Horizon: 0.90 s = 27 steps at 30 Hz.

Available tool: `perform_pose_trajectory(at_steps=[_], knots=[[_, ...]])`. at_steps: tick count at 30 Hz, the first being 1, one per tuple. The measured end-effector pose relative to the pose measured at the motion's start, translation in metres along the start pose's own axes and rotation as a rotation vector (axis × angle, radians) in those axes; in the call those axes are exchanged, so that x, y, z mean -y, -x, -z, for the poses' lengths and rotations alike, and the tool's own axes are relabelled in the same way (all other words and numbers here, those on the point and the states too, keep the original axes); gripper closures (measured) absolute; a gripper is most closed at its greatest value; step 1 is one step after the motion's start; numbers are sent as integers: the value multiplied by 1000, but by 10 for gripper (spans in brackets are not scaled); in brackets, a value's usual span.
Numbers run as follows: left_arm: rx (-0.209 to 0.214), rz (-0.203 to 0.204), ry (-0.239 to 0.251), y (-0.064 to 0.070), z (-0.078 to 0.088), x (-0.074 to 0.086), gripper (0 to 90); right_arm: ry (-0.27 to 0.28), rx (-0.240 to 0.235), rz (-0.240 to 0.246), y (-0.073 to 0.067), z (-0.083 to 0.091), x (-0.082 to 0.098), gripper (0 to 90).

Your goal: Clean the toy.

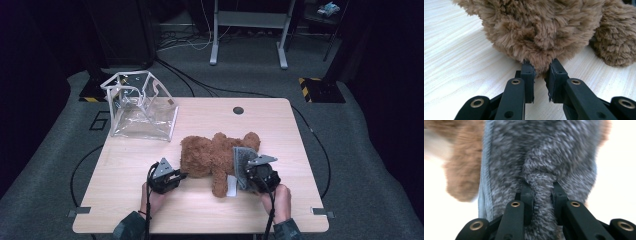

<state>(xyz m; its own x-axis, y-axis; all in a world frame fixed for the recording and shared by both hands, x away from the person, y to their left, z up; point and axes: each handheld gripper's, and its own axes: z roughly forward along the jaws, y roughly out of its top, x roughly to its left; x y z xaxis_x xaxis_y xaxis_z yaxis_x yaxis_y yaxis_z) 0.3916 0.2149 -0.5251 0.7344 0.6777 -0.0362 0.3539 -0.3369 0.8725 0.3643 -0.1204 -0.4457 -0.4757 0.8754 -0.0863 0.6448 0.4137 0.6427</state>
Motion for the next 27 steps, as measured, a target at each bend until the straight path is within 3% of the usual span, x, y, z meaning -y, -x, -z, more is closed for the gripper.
perform_pose_trajectory(at_steps=[3,6,11,17,20,23,25,27], knots=[[-1,2,-6,-1,1,0,772,-59,8,51,-11,-21,6,771],[-3,0,-4,-1,1,0,775,-97,14,40,-5,-35,17,777],[-3,-1,-3,-1,1,0,777,-100,34,22,7,-28,27,779],[2,-15,-8,0,0,0,776,-103,78,-45,24,-17,36,779],[6,-18,-12,0,0,-1,775,-53,73,-54,26,-7,30,777],[5,-18,-18,1,-1,-1,774,23,54,-49,17,9,13,777],[6,-25,-23,1,-1,-1,774,76,6,-16,8,16,-1,777],[6,-25,-23,1,-1,-1,774,81,-6,33,-6,14,-15,777]])
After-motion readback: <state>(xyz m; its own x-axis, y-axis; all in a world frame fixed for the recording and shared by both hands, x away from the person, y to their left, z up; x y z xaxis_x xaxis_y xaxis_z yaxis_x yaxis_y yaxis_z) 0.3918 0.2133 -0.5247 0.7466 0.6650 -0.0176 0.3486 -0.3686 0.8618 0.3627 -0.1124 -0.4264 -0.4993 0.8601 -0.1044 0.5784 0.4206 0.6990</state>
